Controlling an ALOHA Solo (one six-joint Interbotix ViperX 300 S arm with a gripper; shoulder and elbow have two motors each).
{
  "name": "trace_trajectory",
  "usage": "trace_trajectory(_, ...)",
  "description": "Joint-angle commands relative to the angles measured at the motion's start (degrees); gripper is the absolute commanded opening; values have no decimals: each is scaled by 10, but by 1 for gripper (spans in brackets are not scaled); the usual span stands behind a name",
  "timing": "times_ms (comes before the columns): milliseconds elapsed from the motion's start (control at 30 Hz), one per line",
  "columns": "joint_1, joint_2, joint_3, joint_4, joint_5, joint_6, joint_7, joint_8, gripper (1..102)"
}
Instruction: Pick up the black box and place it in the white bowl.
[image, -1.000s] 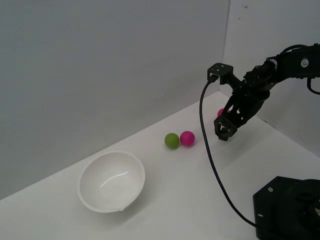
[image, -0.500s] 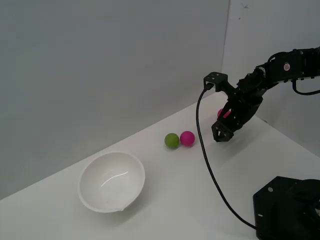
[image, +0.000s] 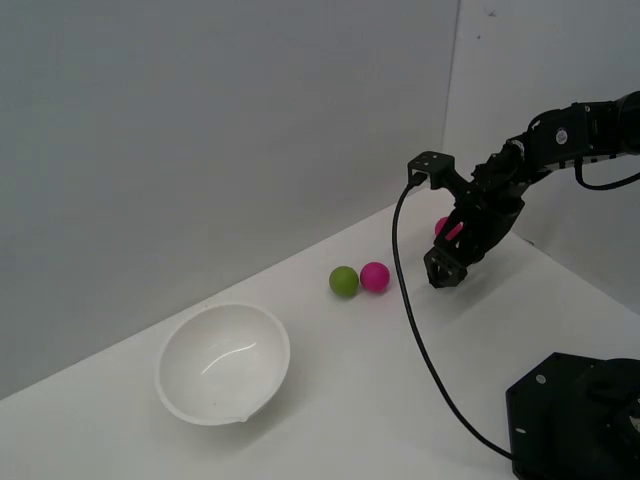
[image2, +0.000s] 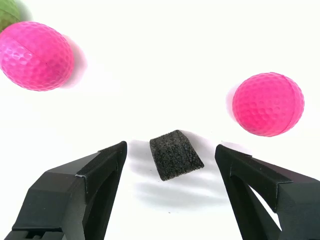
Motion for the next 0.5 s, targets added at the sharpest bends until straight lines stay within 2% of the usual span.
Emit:
trace_trajectory(0, 2, 7, 10, -4, -6, -8, 2, 4, 92)
trace_trajectory(133, 2, 8, 12, -4, -5, -7, 3, 4, 63)
trace_trajectory(267, 2, 9, 11, -4, -5, -6, 3, 4, 40)
trace_trajectory(400, 2, 10, 14, -4, -4, -5, 3, 4, 11)
trace_trajectory(433, 2, 11, 15, -3, -4, -6, 3, 4, 4)
trace_trajectory(467, 3, 13, 17, -4, -4, -5, 4, 4, 3)
